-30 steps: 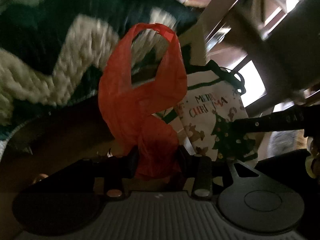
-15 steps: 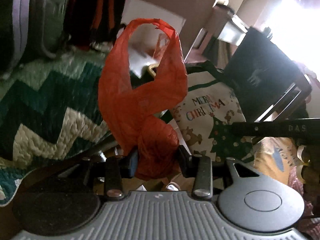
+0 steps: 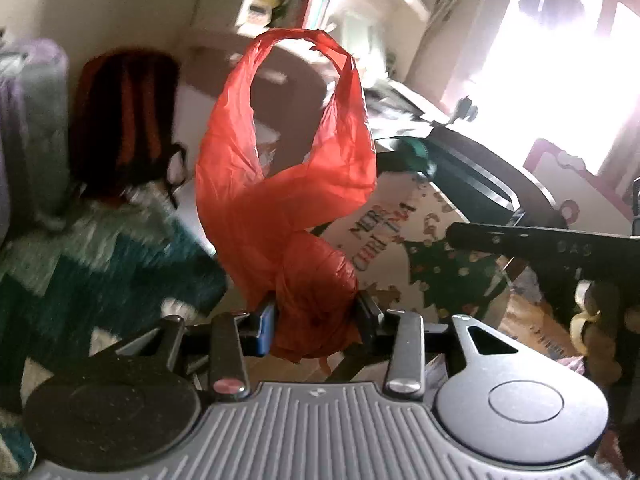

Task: Collect trash
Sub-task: 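Lift both bags out from under the quilt and carry them over the green bin, then open both grippers to drop the bags into the green bin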

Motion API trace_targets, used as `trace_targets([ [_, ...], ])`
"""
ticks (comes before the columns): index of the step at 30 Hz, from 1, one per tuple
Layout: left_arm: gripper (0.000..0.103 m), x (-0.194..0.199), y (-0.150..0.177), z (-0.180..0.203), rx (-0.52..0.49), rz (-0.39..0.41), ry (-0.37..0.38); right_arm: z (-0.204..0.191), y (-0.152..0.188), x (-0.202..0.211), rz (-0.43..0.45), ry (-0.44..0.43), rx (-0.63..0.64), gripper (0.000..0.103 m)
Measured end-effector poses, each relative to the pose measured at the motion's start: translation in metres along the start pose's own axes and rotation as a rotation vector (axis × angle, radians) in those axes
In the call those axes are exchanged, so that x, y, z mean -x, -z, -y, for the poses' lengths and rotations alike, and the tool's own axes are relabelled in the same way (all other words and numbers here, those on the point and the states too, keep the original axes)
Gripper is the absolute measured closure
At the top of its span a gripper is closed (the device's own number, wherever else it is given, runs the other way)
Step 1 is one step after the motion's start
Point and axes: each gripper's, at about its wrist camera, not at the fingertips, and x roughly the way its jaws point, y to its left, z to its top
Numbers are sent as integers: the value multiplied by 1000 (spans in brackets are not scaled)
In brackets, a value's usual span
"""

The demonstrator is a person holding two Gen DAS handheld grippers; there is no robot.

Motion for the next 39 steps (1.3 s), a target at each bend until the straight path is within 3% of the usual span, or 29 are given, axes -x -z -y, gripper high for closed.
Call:
trace_targets([
  [12,63,-27,-108,98,-135,103,82,62,-89,50,188,176,25,102],
  [20,63,-97,-154,170,-244,78,134,139,-126,49,217,323,-15,102],
  [25,63,-148,-165,205,-284,26,147,191,-127,35,183,359,-79,102],
  [31,63,-216,-155,224,-323,-72,135,233,-112,-1,87,366,-118,102],
  [39,63,-260,-133,233,-355,-192,118,256,-97,-27,-2,326,-131,100],
])
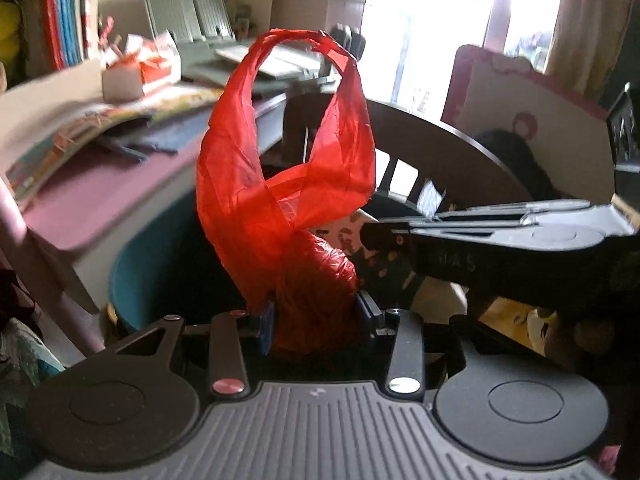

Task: Collect trash
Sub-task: 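Open both grippers to drop the bags into the green bin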

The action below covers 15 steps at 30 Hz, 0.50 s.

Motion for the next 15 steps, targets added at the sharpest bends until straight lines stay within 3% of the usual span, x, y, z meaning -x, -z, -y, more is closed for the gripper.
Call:
trace_targets([
  [5,61,-16,1,-3,4,-66,-2,-1,-2,-8,-28,5,-5,90],
  [6,61,-17,1,-3,-2,-69,-9,1,-4,-9,-25,16,-5,84],
  [8,60,-18,-2,-4,5,-78,-1,2,-6,-8,-25,22,-18,83],
  [10,57,-16,-3,-5,28,-78,2,4,-7,-6,-15,21,-28,76],
  [11,52,-14,-3,-5,36,-70,1,4,-7,-3,-10,18,-27,67],
  [13,43,-12,-4,-6,45,-54,5,5,-6,3,-4,13,-25,67],
  [15,41,-8,-3,-6,53,-42,12,5,-4,10,0,10,-26,67],
])
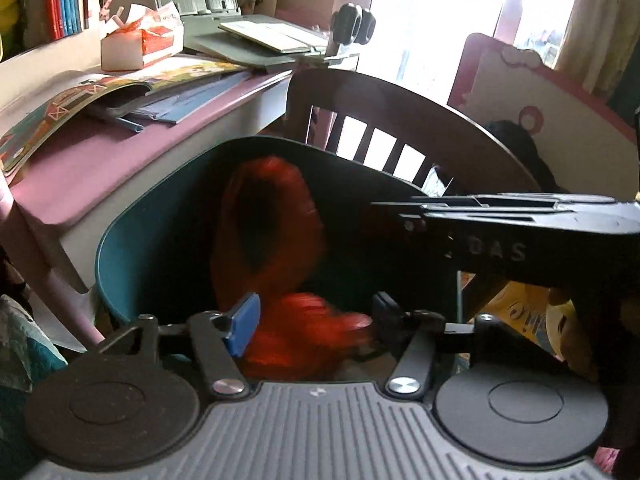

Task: Collect trash
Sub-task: 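Open both grippers to drop the bags into the green bin, then swing both open grippers back down toward the trash pile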

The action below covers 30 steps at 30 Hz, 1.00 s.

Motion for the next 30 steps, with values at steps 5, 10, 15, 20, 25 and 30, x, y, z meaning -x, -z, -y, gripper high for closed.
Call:
trace_targets([
  [5,41,17,5,1,15,25,-8,-4,5,22,16,-8,2,65],
  [10,39,48,15,6,0,55,-21,-21,12,49,21,-34,45,59],
  [15,39,87,27,8,3,90,-35,-46,20,83,41,-80,90,53],
  [20,30,125,42,10,-1,122,-63,-66,28,115,65,-118,109,50],
  [25,25,159,64,5,2,139,-78,-87,41,140,75,-158,132,48],
  [30,21,190,93,-9,20,164,-113,-114,59,156,70,-206,178,47],
])
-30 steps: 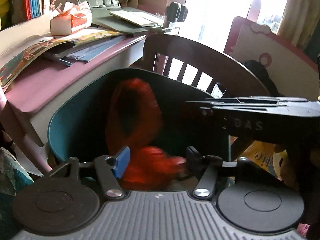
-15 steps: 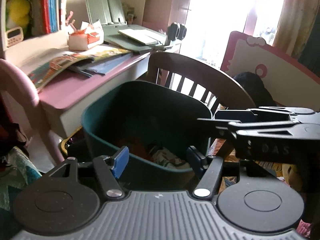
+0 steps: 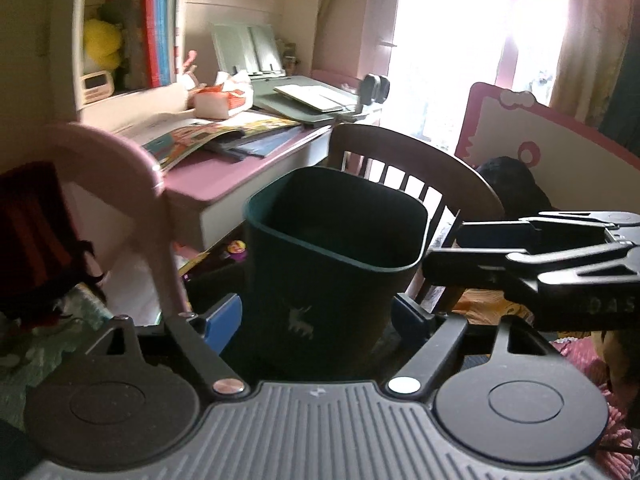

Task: Collect trash
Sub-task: 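Swing both open grippers back down toward the trash pile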

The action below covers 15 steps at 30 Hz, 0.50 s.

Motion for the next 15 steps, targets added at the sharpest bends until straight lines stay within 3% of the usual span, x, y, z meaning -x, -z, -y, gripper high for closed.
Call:
trace_targets([
  [9,17,45,43,-49,63,15,-77,-63,24,-7,-28,-114,59,47],
  [15,3,61,78,-87,101,13,-144,-98,43,-35,-82,-187,55,47],
])
